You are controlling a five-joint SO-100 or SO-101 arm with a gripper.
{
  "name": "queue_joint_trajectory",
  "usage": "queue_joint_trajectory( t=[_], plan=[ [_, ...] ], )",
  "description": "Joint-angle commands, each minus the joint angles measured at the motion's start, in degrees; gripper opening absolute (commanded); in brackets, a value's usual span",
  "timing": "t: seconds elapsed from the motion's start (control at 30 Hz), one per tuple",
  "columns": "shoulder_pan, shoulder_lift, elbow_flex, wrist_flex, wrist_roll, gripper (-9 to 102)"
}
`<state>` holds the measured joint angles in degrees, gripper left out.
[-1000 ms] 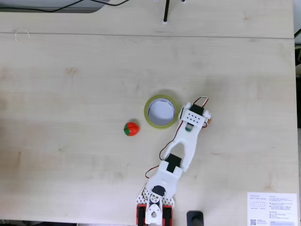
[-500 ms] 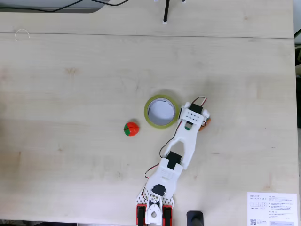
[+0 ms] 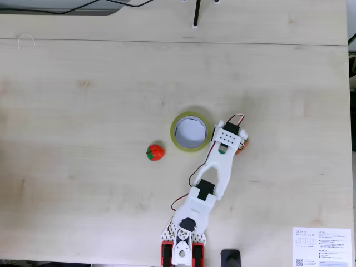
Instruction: Grasp a cucumber and put it in the hole.
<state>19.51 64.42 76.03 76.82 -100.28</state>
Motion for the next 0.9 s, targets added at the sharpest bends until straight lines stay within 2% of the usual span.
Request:
queue_joint_trajectory(
  t=[0.0,0.5,0.87],
  plan=[
    [0.09,11.43,-1.32,1.93,-0.26,7],
    [-0.70,27.69,-1.41,8.53,-0.44,7],
    [-16.61,30.23,-1.23,10.63,-0.44,6]
  ],
)
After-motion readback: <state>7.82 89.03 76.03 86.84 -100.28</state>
